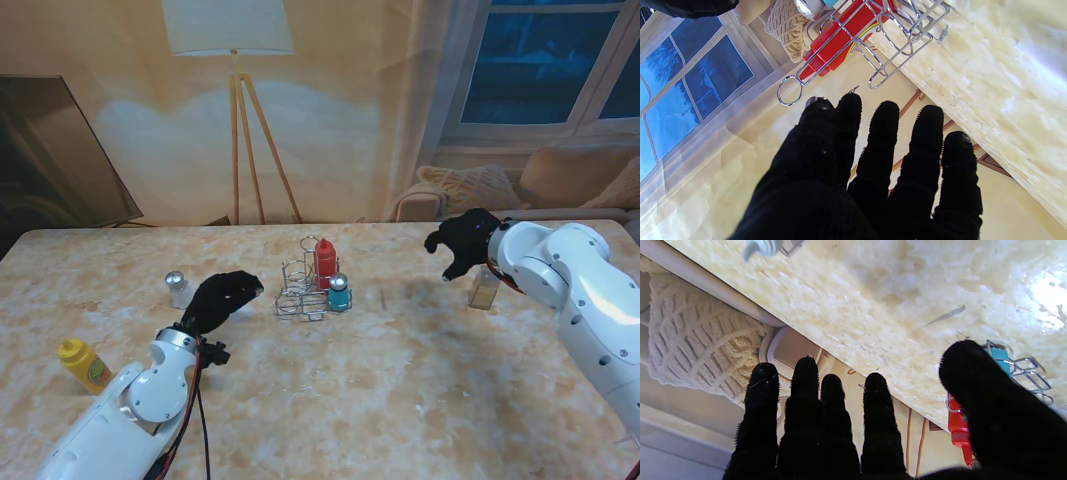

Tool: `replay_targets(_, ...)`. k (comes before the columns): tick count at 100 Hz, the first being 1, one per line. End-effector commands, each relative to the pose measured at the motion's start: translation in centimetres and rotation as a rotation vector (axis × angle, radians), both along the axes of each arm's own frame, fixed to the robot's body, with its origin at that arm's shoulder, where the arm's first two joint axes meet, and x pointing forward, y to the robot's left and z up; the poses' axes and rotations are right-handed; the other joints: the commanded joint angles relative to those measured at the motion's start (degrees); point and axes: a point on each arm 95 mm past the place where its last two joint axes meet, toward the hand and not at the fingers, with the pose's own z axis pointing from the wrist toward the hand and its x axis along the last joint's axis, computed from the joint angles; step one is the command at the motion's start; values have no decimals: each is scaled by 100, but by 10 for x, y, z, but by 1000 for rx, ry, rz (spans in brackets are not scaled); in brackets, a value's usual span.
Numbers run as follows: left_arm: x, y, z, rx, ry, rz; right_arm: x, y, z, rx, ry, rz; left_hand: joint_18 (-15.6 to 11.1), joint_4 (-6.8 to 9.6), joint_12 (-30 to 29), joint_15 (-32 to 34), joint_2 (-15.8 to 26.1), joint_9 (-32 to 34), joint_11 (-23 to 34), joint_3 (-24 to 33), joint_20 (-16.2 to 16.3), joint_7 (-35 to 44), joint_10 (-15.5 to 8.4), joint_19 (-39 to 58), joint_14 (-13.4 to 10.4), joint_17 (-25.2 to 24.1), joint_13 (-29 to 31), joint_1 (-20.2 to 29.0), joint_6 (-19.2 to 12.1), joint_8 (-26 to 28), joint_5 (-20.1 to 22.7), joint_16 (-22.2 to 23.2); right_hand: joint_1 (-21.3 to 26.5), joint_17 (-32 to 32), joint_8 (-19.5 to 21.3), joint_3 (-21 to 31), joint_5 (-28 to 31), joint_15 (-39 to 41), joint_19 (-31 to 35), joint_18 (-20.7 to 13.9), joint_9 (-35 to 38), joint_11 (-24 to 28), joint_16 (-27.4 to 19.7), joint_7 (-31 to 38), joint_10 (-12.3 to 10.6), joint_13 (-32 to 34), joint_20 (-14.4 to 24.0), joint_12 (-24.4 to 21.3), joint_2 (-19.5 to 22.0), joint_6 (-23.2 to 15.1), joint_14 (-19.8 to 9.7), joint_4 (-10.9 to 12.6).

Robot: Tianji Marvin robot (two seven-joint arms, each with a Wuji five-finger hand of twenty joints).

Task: Place the seasoning bottles into the rack

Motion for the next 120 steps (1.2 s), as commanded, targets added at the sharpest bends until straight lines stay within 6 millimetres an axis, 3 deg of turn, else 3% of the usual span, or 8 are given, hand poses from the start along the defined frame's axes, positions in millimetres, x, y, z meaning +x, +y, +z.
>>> replay_targets(1, 0, -3, 0, 1, 10, -11, -8, -4, -11, -29, 29, -4, 43, 22, 38, -77, -47, 13, 11, 47, 98, -30, -12, -13, 15, -37, -6, 120, -18, 2, -135, 135, -190, -79, -25, -54, -77, -80, -73, 28, -39, -75, -123, -93, 205, -100, -125, -156, 65, 157, 129, 162)
replay_targets(39, 0, -3, -1, 2, 14, -14, -21, -31, -27, -80, 29, -81, 44, 22, 39, -75, -44, 14, 13, 62, 97, -25, -17, -14, 17, -38, -5, 114, -14, 1, -132, 136, -293, -133, -68, -39, -205, -158, -74, 64, -90, -144, -209, -235, 254, -143, -233, -231, 48, 220, 219, 157)
replay_targets(120, -1, -4, -1, 2, 18, -15, 0, -69, -60, -75, 28, -253, 51, 18, 39, -75, -41, 14, 11, 62, 100, -32, -11, -16, 24, -39, -3, 106, -18, 2, -132, 137, -309, -255, 14, 88, -416, 1, 93, 147, -334, 54, -149, -203, 262, -249, -300, -129, -41, 162, 261, 134)
